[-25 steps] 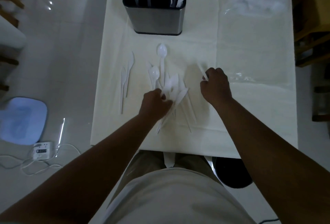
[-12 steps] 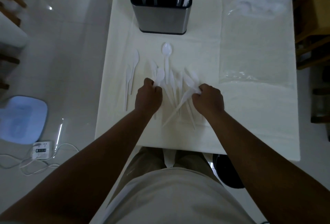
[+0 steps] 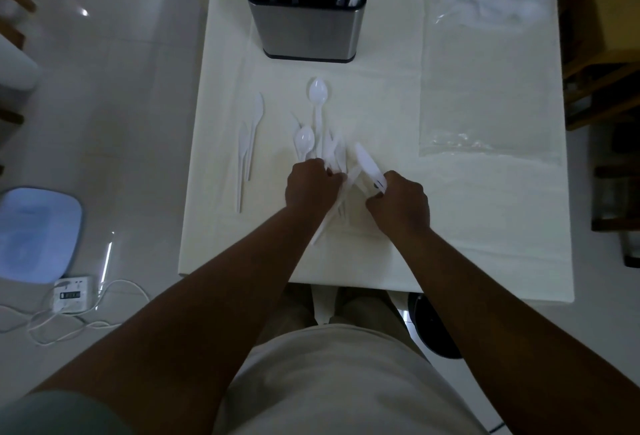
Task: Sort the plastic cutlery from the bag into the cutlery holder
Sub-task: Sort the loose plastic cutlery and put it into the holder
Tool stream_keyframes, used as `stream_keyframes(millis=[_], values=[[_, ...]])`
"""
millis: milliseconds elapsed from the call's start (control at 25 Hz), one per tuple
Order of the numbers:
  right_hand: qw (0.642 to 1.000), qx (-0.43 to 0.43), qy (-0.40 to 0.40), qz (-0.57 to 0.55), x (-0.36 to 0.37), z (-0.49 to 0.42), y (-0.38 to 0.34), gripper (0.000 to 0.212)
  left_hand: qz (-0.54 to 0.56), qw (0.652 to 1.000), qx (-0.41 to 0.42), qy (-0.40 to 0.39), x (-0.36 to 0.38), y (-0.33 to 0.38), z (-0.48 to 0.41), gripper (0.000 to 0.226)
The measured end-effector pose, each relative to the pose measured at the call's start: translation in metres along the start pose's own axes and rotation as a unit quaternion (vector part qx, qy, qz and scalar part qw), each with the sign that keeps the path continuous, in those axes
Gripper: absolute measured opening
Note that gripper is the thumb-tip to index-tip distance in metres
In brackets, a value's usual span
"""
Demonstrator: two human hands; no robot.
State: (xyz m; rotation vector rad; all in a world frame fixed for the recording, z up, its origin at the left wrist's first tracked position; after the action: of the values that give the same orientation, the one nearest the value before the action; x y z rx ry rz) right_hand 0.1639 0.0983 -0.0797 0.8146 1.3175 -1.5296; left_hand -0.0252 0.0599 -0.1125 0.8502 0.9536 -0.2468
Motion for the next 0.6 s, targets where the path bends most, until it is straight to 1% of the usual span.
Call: stream_keyframes(millis=[80,200,320,400,440,520,560,600], values=[[1.000,0.011,-0.004,-0.001,-0.004,-0.004,0.002,0.017,-0.013,1.000,-0.003,-0.002,0.001,0.002,-0.003,0.029],[0.998,0.042,0.003,-0.038,-0.009,-0.011,0.012,0.020,-0.009,1.000,-0.025,-0.017,0.003,0.003,-0.004,0.022],[0.990,0.088,0.008,-0.112,-0.007,-0.014,0.019,0.021,0.042,0.998,-0.045,-0.016,-0.005,0.006,-0.001,0.029],[0.981,0.117,-0.001,-0.152,-0.001,-0.010,0.015,0.023,0.079,0.995,-0.053,0.001,-0.020,0.002,0.001,0.033],[0.982,0.118,-0.017,-0.149,0.004,-0.006,0.009,0.027,0.096,0.993,-0.061,0.017,-0.029,-0.005,-0.001,0.034],[0.989,0.090,-0.060,-0.100,0.019,0.004,-0.006,0.041,0.136,0.985,-0.093,0.054,-0.047,-0.027,-0.004,0.036],[0.992,0.072,-0.075,-0.068,0.025,0.008,-0.013,0.045,0.152,0.979,-0.117,0.071,-0.055,-0.040,-0.004,0.036],[0.994,0.057,-0.078,-0.041,0.029,0.010,-0.018,0.044,0.159,0.973,-0.141,0.086,-0.060,-0.054,-0.006,0.036]])
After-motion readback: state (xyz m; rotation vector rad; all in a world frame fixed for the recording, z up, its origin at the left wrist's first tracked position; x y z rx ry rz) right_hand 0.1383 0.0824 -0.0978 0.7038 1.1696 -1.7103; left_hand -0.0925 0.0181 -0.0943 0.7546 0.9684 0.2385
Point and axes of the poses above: each hand's wrist, its own z-axis away from the middle knuckle, its own x-axis out of the palm, y = z × x, the point moved 10 cm from there along -z, towards the middle knuckle, and after that the axes turned 10 degrees about y, right-handed, at the moved point
